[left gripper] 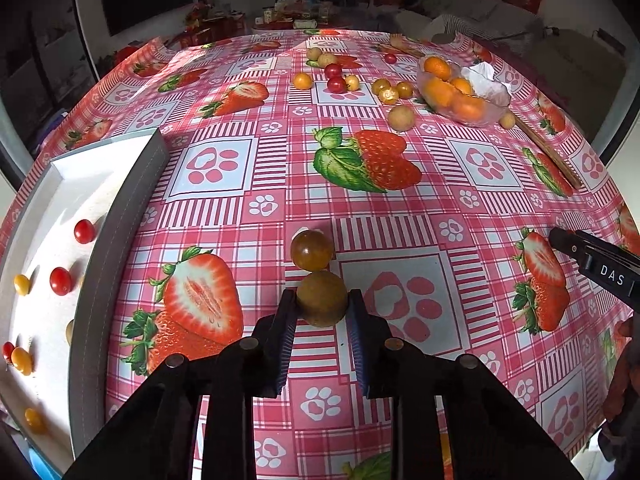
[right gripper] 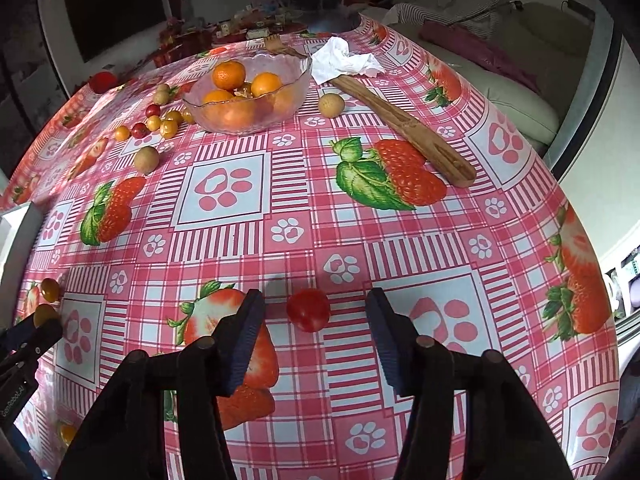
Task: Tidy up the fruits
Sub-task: 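Grasp a brown fruit with the left tool while the right grasps a red tomato, then carry both fruits over the white tray and open both tools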
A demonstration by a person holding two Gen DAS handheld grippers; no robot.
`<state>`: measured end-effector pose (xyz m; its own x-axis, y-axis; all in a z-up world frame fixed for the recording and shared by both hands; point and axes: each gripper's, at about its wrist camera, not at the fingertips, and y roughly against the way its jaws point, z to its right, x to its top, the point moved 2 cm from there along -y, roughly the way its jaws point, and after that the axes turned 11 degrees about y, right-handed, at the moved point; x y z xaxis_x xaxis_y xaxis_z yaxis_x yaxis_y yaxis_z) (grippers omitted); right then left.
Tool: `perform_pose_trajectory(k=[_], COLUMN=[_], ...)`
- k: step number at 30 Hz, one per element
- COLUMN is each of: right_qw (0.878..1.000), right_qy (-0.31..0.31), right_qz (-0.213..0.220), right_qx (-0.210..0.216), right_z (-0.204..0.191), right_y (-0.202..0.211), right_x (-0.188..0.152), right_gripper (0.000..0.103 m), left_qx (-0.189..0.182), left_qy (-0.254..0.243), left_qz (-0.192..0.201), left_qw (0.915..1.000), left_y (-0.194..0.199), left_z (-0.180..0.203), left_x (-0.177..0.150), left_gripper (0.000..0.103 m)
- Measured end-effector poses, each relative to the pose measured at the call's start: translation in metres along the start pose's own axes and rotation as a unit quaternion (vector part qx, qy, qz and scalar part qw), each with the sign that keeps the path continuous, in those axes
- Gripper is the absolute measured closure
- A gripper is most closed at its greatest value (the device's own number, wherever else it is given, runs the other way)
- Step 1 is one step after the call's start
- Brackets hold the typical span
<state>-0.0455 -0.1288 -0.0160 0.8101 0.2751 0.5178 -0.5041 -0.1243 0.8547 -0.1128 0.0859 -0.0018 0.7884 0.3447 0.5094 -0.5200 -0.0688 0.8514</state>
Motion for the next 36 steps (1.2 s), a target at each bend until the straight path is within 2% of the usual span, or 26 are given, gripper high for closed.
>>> perform_pose_trajectory(k=[2,4,6,9,15,22,30,36], right_qw=[1.000,1.000,0.998,0.996,0.993,0.990,0.987,0.984], right_qy=[0.000,-0.011,-0.029,-0.038,-0.049,-0.052,-0.031,-0.002], right_qz=[0.003,0.006,0.008,0.012,0.019,0.022,0.026,0.028], right_qx=[0.002,0.024,0.056,0.080,0.107,0.127,0.156,0.179], right_z=[0.002,0.006,0.009,0.009,0.008,0.002,-0.032,-0.071], right_y=[0.000,0.002,0.006,0.014,0.032,0.051,0.066,0.076], right_x=[0.001,-0.001,-0.005,-0.016,-0.036,-0.046,-0.040,-0.029], right_gripper=[0.073,0.081,0.081,0.081,0.081,0.081,0.081,0.081], left_qx=[-0.014,-0.024,-0.027,-0.029,-0.037,-0.048,-0.041,-0.028], left_qy=[0.002,0.006,0.003,-0.008,-0.018,-0.005,0.020,0.045], left_qz=[0.000,-0.001,0.003,0.011,0.022,0.029,0.048,0.065], left_qw=[0.9999,0.9997,0.9996,0.9995,0.9989,0.9984,0.9978,0.9965], left_y=[0.001,0.005,0.009,0.019,0.039,0.061,0.082,0.094], left_z=[-0.001,-0.002,-0.003,-0.003,-0.011,-0.032,-0.068,-0.106], left_x=[-0.001,-0.003,-0.006,-0.010,-0.018,-0.026,-0.029,-0.029], left_gripper=[0.076,0.076,0.076,0.076,0.076,0.076,0.076,0.076])
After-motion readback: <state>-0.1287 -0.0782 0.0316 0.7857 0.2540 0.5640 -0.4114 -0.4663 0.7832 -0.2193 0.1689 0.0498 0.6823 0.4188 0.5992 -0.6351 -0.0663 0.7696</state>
